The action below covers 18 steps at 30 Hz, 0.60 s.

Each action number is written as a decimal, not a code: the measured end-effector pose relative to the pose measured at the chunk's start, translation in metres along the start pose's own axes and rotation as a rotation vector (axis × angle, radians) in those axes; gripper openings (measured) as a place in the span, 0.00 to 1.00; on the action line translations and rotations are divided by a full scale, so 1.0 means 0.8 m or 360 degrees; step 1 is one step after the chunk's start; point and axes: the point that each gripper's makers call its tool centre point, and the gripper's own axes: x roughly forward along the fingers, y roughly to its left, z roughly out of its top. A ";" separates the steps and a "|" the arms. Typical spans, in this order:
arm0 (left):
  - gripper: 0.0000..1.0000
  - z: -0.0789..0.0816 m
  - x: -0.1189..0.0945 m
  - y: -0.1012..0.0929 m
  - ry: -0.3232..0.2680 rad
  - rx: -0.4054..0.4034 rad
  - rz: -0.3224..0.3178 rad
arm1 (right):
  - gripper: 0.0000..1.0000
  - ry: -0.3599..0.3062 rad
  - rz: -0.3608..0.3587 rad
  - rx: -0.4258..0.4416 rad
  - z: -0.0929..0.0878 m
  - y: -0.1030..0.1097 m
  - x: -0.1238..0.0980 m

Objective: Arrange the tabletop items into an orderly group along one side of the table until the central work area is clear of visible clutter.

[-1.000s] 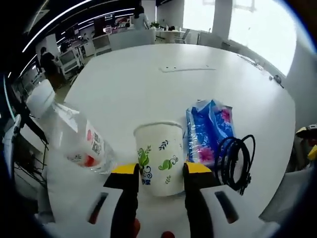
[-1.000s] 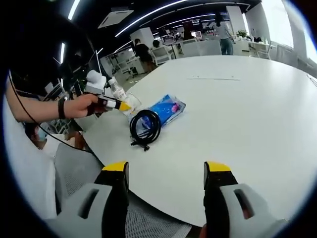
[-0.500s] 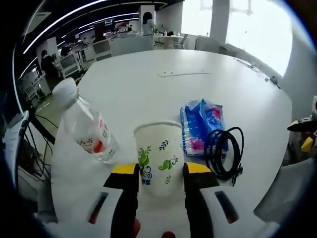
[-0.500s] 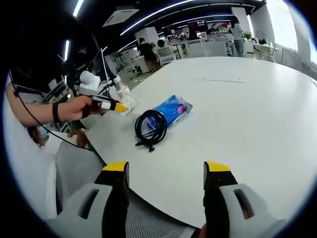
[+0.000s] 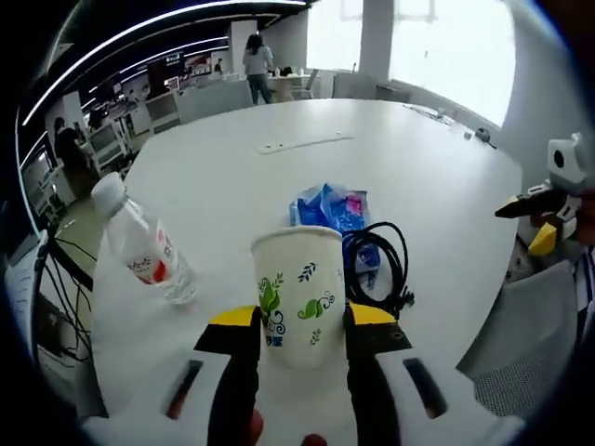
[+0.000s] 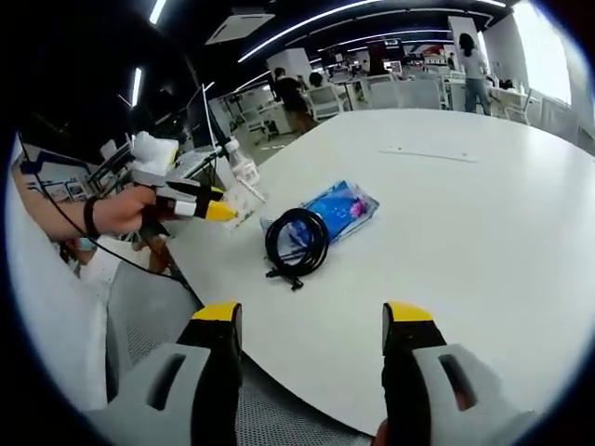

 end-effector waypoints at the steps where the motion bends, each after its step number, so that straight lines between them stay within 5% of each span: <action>1: 0.35 0.000 -0.001 -0.004 -0.0001 0.0019 -0.0007 | 0.60 0.0001 0.0003 -0.0006 0.001 0.001 0.001; 18: 0.35 0.017 -0.009 -0.070 -0.0035 0.0313 -0.0190 | 0.59 0.0008 0.0057 -0.0055 0.010 0.019 0.011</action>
